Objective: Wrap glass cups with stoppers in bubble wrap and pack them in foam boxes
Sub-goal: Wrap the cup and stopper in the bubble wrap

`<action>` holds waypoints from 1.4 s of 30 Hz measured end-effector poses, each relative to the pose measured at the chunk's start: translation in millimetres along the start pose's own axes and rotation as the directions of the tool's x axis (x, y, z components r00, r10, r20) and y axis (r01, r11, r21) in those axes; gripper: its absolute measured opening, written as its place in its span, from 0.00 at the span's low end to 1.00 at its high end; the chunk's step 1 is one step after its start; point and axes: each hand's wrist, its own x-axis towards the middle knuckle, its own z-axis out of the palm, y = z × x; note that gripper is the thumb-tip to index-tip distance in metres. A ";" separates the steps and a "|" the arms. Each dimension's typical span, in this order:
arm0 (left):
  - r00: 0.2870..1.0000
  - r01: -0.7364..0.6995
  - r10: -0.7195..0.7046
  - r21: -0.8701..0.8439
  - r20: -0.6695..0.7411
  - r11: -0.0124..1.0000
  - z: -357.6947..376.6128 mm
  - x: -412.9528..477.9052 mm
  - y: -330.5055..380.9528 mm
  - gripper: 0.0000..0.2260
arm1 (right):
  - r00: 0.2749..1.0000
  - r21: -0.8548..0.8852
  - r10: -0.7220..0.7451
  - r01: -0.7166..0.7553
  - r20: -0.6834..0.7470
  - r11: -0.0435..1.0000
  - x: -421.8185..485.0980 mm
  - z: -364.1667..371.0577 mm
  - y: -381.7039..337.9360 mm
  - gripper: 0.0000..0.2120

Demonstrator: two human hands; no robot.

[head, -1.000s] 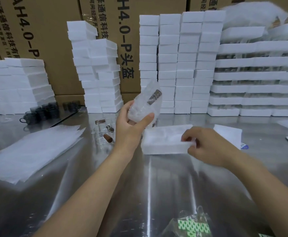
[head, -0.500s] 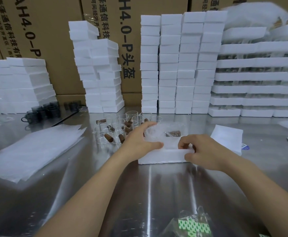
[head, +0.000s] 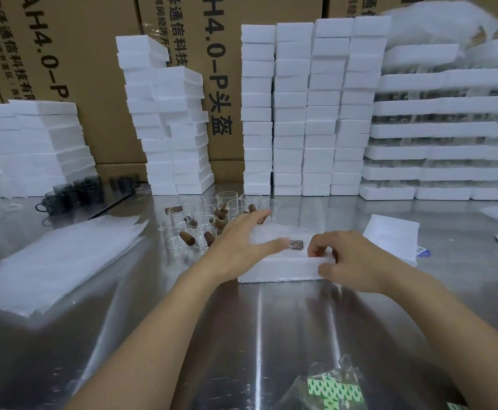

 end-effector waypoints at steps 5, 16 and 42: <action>0.998 -0.026 0.016 0.160 0.065 0.987 3.3 1.9 -10.2 0.26 | 1.000 0.052 0.002 0.000 -0.031 0.999 -0.8 0.1 -1.2 0.04; 0.973 -0.135 0.198 0.400 -0.120 0.907 1.2 0.8 -9.9 0.19 | 0.998 0.062 0.017 -0.013 -0.063 0.998 0.6 0.8 1.4 0.03; 0.933 -0.114 0.268 0.508 -0.242 0.854 8.4 0.2 -2.0 0.17 | 0.998 0.092 0.009 -0.003 -0.061 0.996 0.7 2.6 0.7 0.06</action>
